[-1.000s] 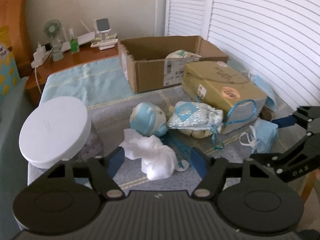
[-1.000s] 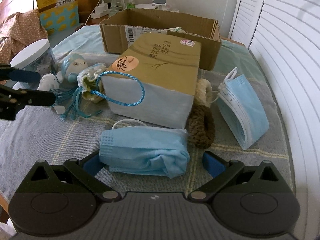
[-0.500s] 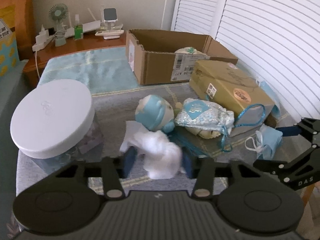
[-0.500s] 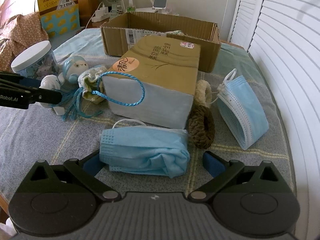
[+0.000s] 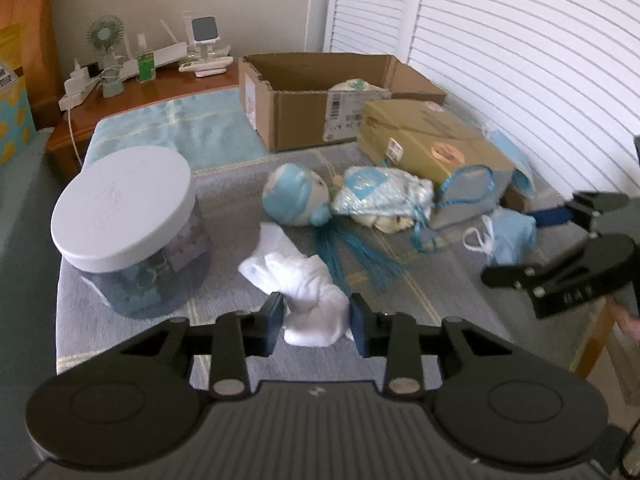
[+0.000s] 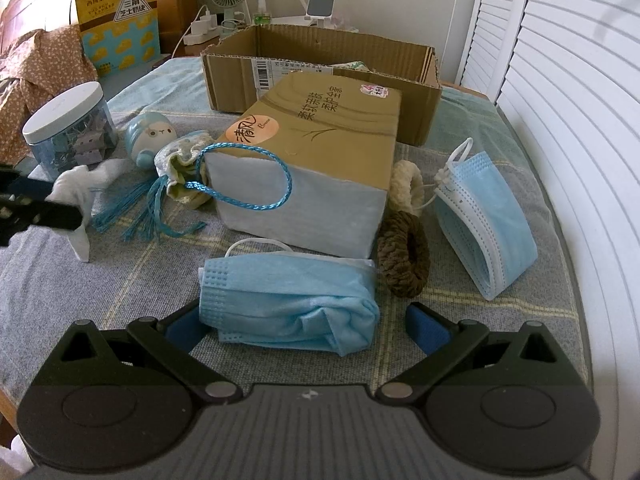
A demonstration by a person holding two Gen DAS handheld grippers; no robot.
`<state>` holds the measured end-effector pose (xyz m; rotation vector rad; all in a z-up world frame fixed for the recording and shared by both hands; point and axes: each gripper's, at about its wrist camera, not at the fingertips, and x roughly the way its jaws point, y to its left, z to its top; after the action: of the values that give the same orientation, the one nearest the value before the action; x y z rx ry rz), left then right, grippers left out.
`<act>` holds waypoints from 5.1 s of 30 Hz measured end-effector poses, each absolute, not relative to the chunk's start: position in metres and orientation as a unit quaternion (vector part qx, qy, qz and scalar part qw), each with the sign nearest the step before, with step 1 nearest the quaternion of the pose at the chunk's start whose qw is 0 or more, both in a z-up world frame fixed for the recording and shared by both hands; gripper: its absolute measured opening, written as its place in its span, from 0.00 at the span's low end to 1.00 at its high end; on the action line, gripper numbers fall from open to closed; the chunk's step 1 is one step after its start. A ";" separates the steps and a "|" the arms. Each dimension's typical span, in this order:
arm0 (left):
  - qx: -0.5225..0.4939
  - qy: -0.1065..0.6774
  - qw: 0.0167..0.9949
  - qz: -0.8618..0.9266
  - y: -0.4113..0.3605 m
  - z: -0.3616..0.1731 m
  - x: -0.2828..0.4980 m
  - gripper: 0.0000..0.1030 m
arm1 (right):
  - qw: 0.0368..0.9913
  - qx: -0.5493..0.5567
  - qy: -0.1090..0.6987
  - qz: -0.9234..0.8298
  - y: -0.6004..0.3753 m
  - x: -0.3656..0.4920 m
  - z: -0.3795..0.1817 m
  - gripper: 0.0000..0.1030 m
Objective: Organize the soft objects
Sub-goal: 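Grasp the white sock with the left gripper while the right gripper holds the blue mask, then carry the white sock with the left gripper and drop it into the cardboard box, then carry the blue mask with the right gripper and release it into the box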
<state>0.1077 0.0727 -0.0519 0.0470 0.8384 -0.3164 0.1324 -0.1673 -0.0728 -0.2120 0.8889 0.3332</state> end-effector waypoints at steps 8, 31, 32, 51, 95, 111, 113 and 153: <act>0.004 0.403 0.906 -0.130 0.076 -0.055 0.115 0.39 | 0.884 -0.101 0.428 0.159 -0.167 0.133 -0.072 1.00; 0.015 0.408 0.903 -0.135 0.078 -0.057 0.117 0.28 | 0.880 -0.106 0.429 0.177 -0.157 0.127 -0.057 0.74; 0.018 0.408 0.902 -0.137 0.078 -0.055 0.116 0.28 | 0.880 -0.107 0.427 0.178 -0.158 0.125 -0.055 0.74; 0.064 0.383 0.900 -0.200 0.065 0.003 0.106 0.27 | 0.906 -0.114 0.362 0.186 -0.174 0.089 0.001 0.71; 0.090 0.342 0.920 -0.171 0.035 0.038 0.234 0.96 | 0.929 -0.091 0.322 0.158 -0.193 0.126 0.024 0.71; 0.064 0.332 0.928 -0.158 0.038 0.019 0.118 0.97 | 0.935 -0.097 0.305 0.154 -0.181 0.197 0.044 0.72; 0.054 0.333 0.927 -0.164 0.037 0.018 0.115 0.97 | 0.934 -0.099 0.305 0.157 -0.178 0.210 0.045 0.72; -0.018 0.352 0.934 -0.059 0.085 -0.009 0.118 0.97 | 0.898 -0.102 0.362 0.228 -0.098 0.344 0.024 1.00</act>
<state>0.1181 0.0847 -0.0091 -0.0370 0.7193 -0.1206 0.3442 -0.0984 0.0236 -0.2112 0.7490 0.4713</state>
